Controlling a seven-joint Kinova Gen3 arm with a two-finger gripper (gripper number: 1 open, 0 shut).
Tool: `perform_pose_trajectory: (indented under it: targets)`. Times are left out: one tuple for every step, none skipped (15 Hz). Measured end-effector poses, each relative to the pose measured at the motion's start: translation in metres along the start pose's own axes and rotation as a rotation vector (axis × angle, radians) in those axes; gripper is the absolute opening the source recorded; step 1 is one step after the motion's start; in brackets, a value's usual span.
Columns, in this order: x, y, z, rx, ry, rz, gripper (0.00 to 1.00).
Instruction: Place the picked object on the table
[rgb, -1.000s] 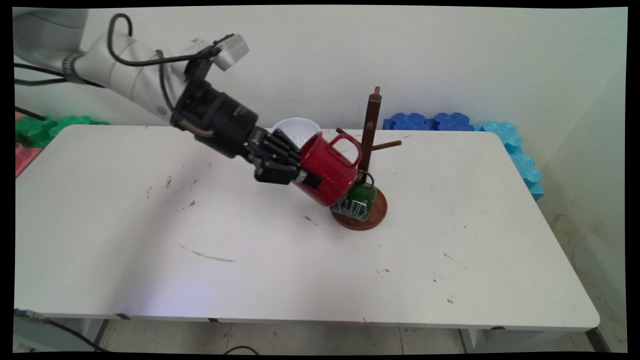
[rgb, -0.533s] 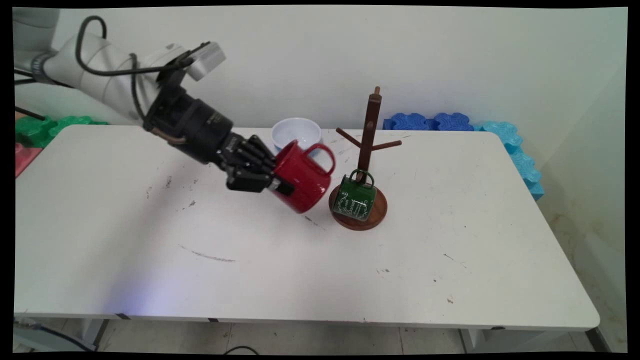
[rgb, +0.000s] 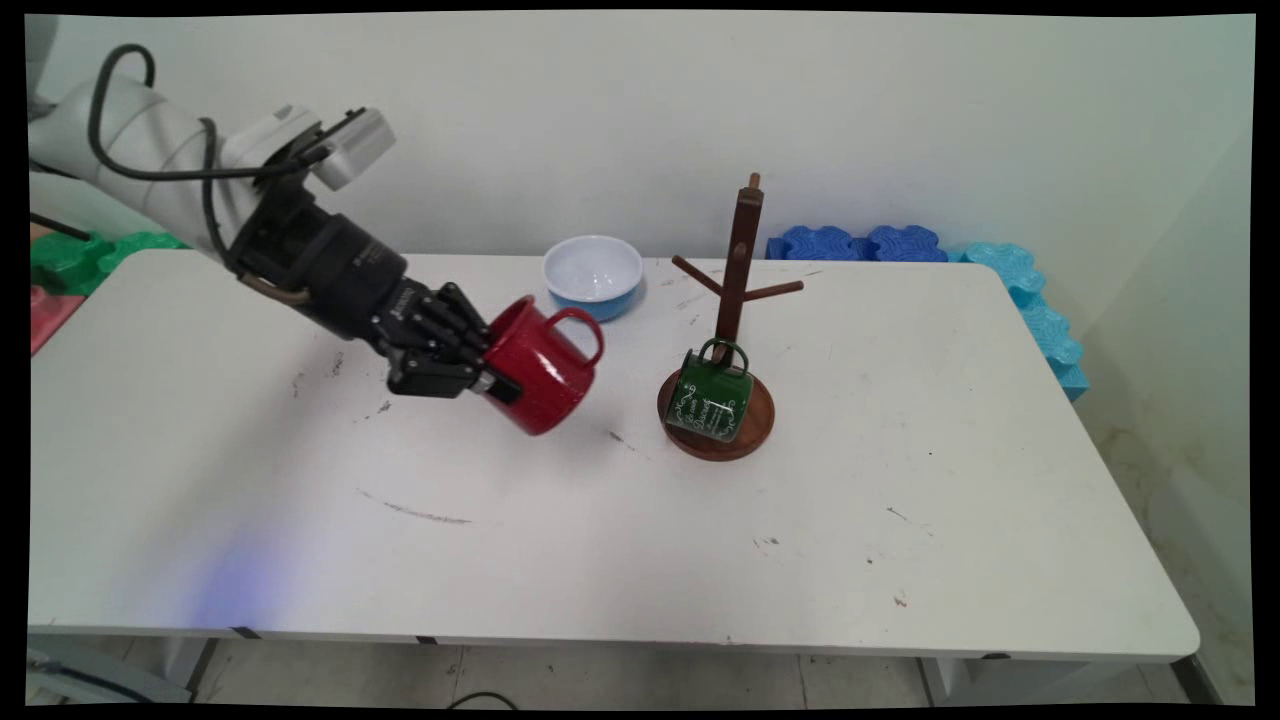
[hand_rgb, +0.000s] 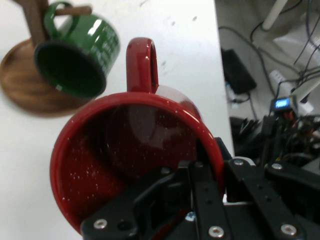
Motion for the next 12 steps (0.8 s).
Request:
perform_pose_trajectory:
  targets:
    - [-0.004, -0.002, -0.003, 0.010, -0.012, 0.002, 0.00]
    - [-0.008, -0.004, -0.008, 0.024, -0.027, 0.005, 0.00]
    - [-0.013, -0.006, -0.011, 0.039, -0.042, 0.009, 0.00]
    - [-0.017, -0.009, -0.015, 0.054, -0.058, 0.014, 0.00]
    - [-0.021, -0.011, -0.018, 0.068, -0.072, 0.020, 0.00]
    - [-0.026, -0.013, -0.021, 0.084, -0.089, 0.028, 0.00]
    - [-0.029, -0.016, -0.023, 0.098, -0.103, 0.036, 0.00]
    - [-0.031, -0.017, -0.024, 0.107, -0.113, 0.043, 0.00]
    - [-0.034, -0.020, -0.025, 0.121, -0.128, 0.052, 0.00]
    - [-0.038, -0.023, -0.026, 0.138, -0.145, 0.065, 0.00]
    - [-0.041, -0.025, -0.025, 0.154, -0.161, 0.077, 0.00]
    - [-0.043, -0.028, -0.025, 0.167, -0.174, 0.088, 0.00]
